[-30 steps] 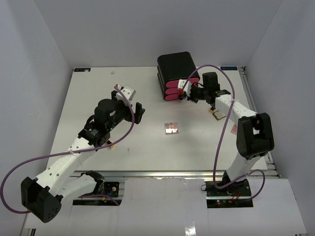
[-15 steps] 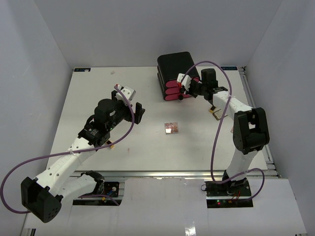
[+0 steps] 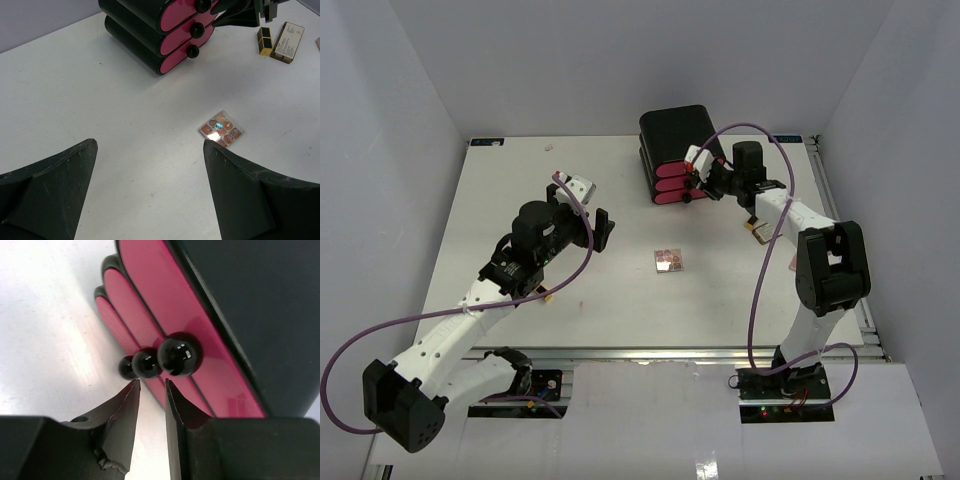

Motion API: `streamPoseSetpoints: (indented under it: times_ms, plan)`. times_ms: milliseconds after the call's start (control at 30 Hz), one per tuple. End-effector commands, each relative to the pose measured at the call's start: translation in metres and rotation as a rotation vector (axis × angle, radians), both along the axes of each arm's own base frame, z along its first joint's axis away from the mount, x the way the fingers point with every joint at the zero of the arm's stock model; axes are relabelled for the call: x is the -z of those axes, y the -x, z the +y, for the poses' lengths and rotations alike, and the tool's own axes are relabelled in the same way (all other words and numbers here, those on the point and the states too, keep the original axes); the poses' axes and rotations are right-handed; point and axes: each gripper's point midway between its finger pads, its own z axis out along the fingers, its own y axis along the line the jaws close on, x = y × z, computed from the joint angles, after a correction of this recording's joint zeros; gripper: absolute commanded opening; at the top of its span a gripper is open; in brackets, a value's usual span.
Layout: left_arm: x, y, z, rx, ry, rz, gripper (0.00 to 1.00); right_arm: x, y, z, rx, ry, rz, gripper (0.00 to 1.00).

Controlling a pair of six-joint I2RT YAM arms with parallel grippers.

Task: Organize the makeup

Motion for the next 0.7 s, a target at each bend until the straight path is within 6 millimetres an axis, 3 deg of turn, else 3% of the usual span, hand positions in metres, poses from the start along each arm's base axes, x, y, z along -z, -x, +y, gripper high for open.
streamPoseSetpoints:
  times_ms: [0,167,400,667]
  plan:
    - [-0.009,0.0,-0.001,0.006,0.022,-0.022,0.98,-0.046,0.021,0.002,0.035,-0.233,0.049,0.37]
    - [-0.008,0.001,-0.002,0.01,0.021,-0.018,0.98,-0.057,0.034,-0.013,0.178,-0.484,0.176,0.5]
    - [-0.003,-0.002,-0.002,0.005,0.018,-0.008,0.98,-0.039,0.026,-0.016,0.398,-0.723,0.377,0.69]
    - [0.003,-0.005,0.0,-0.007,0.009,0.005,0.98,-0.02,0.006,-0.003,0.473,-0.91,0.577,0.73]
